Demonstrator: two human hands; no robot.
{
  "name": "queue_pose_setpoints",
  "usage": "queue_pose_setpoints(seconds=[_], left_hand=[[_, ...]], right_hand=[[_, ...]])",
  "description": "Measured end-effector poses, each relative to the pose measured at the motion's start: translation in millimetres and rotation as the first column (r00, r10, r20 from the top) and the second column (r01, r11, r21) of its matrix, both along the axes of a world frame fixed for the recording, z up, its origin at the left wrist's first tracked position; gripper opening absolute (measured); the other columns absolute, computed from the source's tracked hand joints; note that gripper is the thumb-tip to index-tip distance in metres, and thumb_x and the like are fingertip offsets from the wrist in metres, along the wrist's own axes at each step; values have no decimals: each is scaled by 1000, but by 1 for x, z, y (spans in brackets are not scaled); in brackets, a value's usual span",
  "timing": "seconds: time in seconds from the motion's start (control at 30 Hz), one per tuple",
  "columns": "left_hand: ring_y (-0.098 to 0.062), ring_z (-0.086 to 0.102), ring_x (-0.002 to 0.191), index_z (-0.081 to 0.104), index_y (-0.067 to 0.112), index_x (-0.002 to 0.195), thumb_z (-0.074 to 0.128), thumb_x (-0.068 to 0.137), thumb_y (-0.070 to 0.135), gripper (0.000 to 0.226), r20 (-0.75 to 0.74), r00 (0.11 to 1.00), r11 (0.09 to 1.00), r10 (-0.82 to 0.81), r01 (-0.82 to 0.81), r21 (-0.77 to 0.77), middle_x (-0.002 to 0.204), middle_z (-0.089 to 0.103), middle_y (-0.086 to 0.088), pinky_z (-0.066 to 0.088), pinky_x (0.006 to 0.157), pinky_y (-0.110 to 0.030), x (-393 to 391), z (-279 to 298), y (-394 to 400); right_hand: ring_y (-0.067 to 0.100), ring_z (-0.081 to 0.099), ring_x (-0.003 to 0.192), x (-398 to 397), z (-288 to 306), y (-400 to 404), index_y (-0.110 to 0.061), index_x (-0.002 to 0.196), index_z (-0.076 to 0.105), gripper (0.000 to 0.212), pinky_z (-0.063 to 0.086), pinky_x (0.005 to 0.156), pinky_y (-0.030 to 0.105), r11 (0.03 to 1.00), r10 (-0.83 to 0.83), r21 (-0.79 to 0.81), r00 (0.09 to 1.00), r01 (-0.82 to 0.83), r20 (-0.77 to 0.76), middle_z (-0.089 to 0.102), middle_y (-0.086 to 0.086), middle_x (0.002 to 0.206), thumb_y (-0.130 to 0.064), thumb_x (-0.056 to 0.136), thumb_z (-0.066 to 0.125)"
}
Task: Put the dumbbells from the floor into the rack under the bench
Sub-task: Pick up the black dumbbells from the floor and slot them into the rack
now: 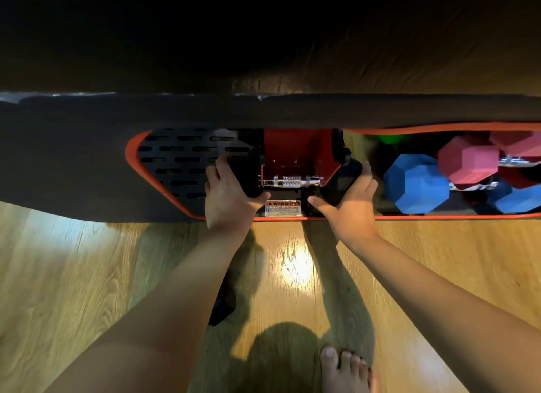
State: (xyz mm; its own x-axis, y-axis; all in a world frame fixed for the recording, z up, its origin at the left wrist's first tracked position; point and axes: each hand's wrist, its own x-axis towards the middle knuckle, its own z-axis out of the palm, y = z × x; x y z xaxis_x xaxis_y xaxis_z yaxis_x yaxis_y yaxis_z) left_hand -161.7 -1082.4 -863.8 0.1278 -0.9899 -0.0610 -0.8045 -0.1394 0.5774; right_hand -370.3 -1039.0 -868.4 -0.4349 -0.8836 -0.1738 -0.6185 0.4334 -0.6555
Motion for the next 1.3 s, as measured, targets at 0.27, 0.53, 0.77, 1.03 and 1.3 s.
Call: queue_pose_setpoints(seconds=[0.27, 0.53, 0.77, 1.03, 1.3], left_hand=[[-32, 45, 132, 10, 21, 149, 87, 63, 45, 118, -84, 996, 990, -40, 50, 129, 148, 34, -7, 42, 103, -48, 10, 4, 2], [-10, 46, 130, 30, 27, 148, 67, 82, 55, 80, -77, 995, 975, -63, 78, 209, 141, 48, 7, 39, 99, -23, 88, 19, 122], [-25, 57, 94, 59, 19, 113, 52, 83, 58, 49, 214, 945, 957, 248, -273, 99, 100, 61, 1, 48, 80, -40, 176, -6, 231], [-21, 44, 124, 32, 21, 144, 79, 71, 51, 91, -31, 763, 746, 645, -621, 240, 133, 42, -1, 40, 106, -38, 194, -32, 286], [-6, 37, 118, 14, 27, 151, 83, 74, 18, 103, -199, 699, 725, 687, -642, 247, 130, 27, 10, 32, 104, -27, 185, -51, 289]], right_hand=[[35, 39, 133, -3, 3, -2, -20, 155, 0, 127, 43, 105, 43, 998, -1, 65, 1000, 0, 25, 25, 12, 144, -40, 67, 89], [46, 41, 121, 27, 27, 23, -8, 149, 26, 115, 40, 98, 52, 973, -110, 161, 947, 164, -301, 39, 24, 135, -66, 65, 78], [24, 47, 105, 86, 23, 68, -12, 117, 53, 50, 44, 89, 48, 891, 414, -168, 907, -421, -76, 47, 10, 113, -36, 80, 76], [16, 42, 130, 159, 6, 85, -27, 148, 25, 98, 37, 106, 33, 402, 852, 312, 476, -861, 218, 34, -4, 139, -52, 72, 80], [32, 54, 116, 193, -7, 86, -44, 144, 12, 106, 53, 85, 46, 377, 877, 479, 471, -793, 90, 37, 4, 134, -65, 64, 79]])
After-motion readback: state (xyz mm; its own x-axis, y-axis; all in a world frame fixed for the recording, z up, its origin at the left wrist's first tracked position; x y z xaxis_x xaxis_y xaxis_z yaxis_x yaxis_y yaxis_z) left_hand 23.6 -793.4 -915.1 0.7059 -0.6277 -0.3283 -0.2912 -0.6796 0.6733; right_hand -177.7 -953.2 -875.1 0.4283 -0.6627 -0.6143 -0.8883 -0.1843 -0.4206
